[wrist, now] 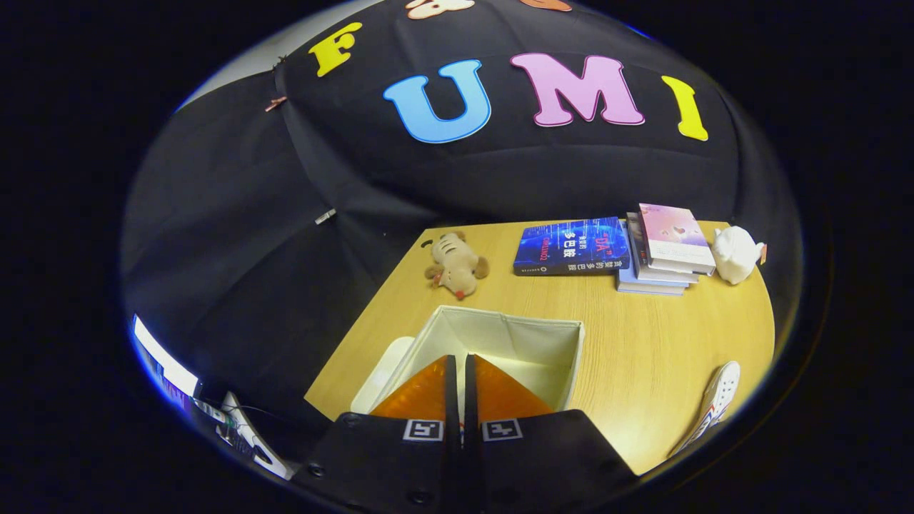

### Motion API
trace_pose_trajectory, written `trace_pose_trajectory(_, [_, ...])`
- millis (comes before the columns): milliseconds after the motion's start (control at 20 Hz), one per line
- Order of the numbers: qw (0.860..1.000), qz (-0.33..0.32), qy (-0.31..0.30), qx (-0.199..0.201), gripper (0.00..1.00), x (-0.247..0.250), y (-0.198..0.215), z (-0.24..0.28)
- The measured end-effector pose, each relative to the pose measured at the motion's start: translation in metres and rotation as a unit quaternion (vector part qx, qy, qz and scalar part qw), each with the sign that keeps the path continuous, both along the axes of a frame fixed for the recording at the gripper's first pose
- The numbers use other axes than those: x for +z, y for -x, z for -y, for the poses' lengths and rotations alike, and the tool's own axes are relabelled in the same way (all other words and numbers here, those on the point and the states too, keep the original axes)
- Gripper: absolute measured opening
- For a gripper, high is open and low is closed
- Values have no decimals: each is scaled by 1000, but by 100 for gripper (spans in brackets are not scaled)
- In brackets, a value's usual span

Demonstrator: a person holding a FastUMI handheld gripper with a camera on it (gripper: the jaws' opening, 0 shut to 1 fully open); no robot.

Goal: Open the storage box then place both shoes into the box .Put the left shoe in first, then the right shoe, with the right side of both shoes facing outward in a uniform manner.

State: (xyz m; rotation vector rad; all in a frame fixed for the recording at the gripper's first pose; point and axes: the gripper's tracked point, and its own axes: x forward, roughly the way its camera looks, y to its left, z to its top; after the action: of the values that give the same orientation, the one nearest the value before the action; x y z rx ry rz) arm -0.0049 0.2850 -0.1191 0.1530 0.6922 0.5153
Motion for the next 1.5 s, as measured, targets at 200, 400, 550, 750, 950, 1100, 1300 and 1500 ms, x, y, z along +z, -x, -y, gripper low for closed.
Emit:
trace_pose_trajectory(200, [1000, -3, 10, -19, 5, -6, -2, 25])
trace_pose_trajectory(400, [997, -31, 14, -62, 26, -18, -2, 80])
trace_pose_trajectory(550, [993, -39, 28, -108, 82, -26, -3, 142])
trace_pose_trajectory(750, [983, -45, 73, -161, 99, -43, 4, 240])
trace_pose_trajectory(950, [971, -67, 111, -200, 99, -71, 16, 329])
trace_pose_trajectory(1100, [963, -100, 138, -211, 99, -106, 28, 379])
trace_pose_trajectory(1300, [955, -160, 156, -198, 99, -162, 47, 413])
trace_pose_trajectory(1500, [951, -206, 152, -175, 95, -205, 59, 425])
